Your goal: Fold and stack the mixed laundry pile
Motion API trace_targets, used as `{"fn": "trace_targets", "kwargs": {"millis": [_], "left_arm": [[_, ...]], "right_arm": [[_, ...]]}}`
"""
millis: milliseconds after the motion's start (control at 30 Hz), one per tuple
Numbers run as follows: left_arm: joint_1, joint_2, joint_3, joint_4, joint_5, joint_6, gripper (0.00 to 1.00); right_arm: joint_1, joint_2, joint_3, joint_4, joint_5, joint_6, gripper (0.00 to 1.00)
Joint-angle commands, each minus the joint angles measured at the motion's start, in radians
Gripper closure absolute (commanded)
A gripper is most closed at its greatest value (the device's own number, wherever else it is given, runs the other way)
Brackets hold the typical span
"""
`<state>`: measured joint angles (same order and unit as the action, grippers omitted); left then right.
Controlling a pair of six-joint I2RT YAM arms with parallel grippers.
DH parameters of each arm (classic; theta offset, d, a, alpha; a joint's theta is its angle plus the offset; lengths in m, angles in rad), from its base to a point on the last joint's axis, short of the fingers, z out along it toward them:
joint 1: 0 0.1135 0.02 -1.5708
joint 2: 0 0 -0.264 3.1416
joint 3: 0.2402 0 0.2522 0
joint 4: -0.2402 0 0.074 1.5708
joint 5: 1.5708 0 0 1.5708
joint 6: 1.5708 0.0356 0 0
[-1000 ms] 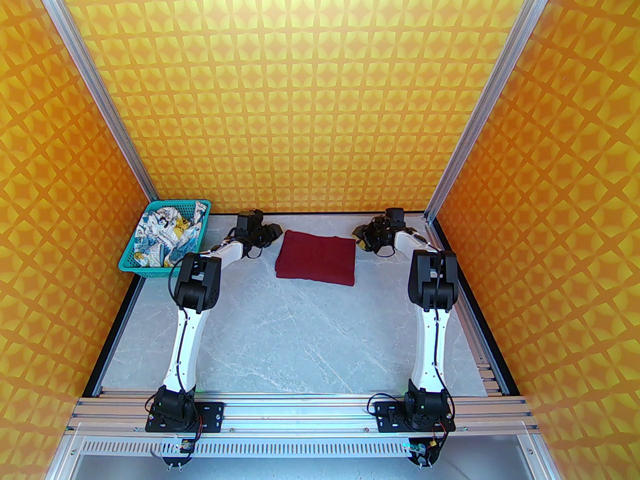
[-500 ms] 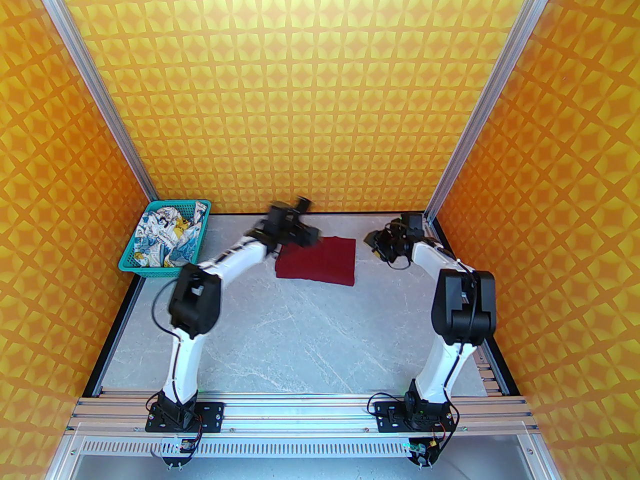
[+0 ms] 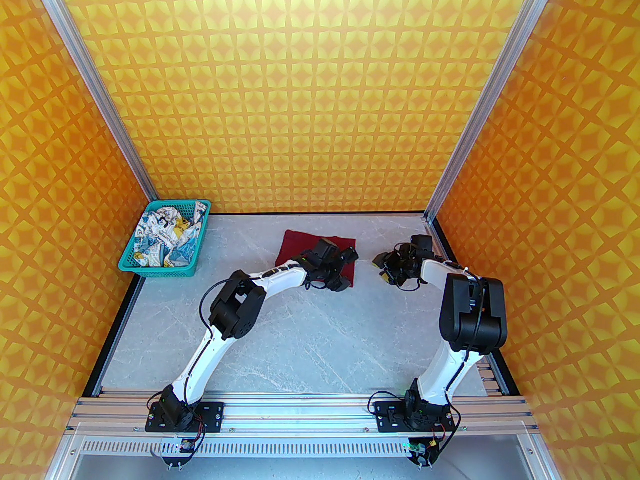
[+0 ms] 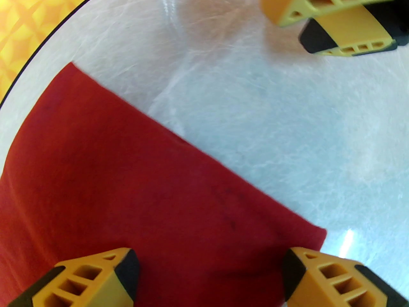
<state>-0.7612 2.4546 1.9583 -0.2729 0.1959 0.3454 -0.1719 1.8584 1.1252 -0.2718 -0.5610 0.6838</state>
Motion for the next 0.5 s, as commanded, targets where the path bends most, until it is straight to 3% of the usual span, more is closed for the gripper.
{"fn": "trace_targets", "kwargs": {"millis": [0, 467], "left_arm": [[-0.014, -0.016, 0.035, -0.03, -0.028, 0.079, 0.22], [-0.07, 0.05, 0.121, -0.139, -0.064, 0.226, 0.23]], "right_arm": [[-0.003, -0.03, -0.013, 0.027, -0.024, 0.002, 0.49], [-0.012, -0.036, -0.015, 0.013, -0.046, -0.006, 0.49]]}}
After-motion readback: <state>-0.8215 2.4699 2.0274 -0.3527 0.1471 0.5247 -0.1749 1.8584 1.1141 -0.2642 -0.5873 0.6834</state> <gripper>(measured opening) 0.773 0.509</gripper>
